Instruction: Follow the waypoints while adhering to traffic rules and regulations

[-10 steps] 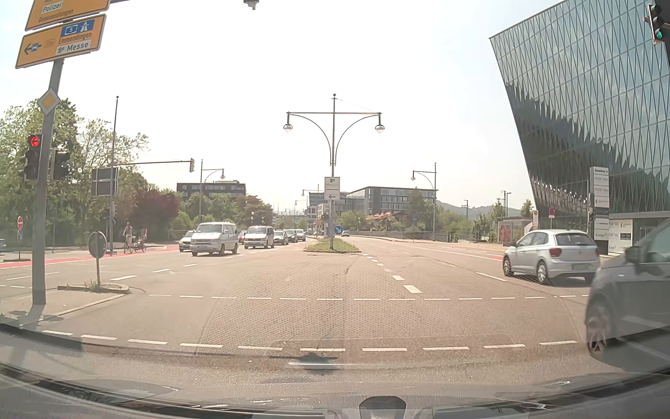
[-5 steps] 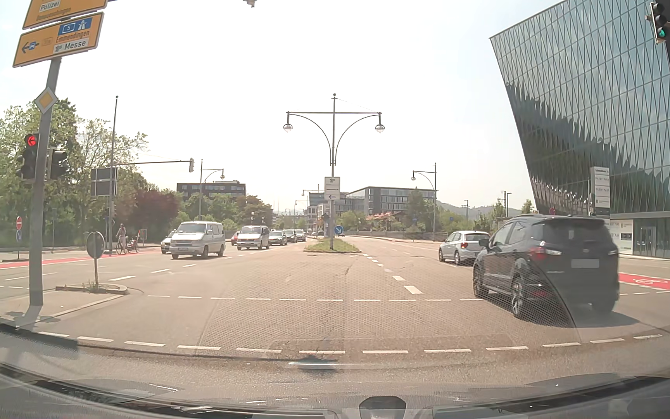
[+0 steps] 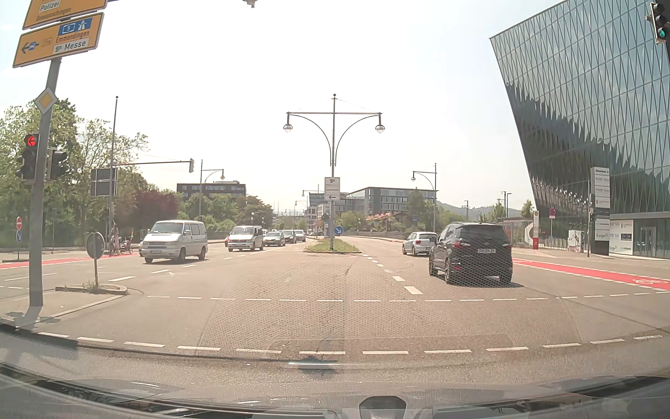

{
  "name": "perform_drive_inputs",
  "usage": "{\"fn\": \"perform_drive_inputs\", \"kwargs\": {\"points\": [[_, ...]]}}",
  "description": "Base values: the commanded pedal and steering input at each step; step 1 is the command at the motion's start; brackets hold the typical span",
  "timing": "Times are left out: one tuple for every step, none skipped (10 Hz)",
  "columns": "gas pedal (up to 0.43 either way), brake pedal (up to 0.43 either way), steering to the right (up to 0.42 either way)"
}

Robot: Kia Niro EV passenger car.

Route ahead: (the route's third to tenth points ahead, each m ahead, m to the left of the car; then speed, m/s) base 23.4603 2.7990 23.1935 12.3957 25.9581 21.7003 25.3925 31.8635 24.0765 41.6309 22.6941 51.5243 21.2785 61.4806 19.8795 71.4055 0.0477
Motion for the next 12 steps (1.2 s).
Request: {"fn": "perform_drive_inputs", "kwargs": {"points": [[0.0, 0.201, -0.005], [0.0, 0.201, -0.005], [0.0, 0.201, -0.005], [0.0, 0.207, -0.005], [0.0, 0.207, -0.005], [0.0, 0.207, -0.005], [0.0, 0.207, -0.005], [0.0, 0.207, -0.005], [0.0, 0.207, -0.005], [0.0, 0.207, -0.005], [0.0, 0.207, -0.005], [0.0, 0.207, -0.005]]}}
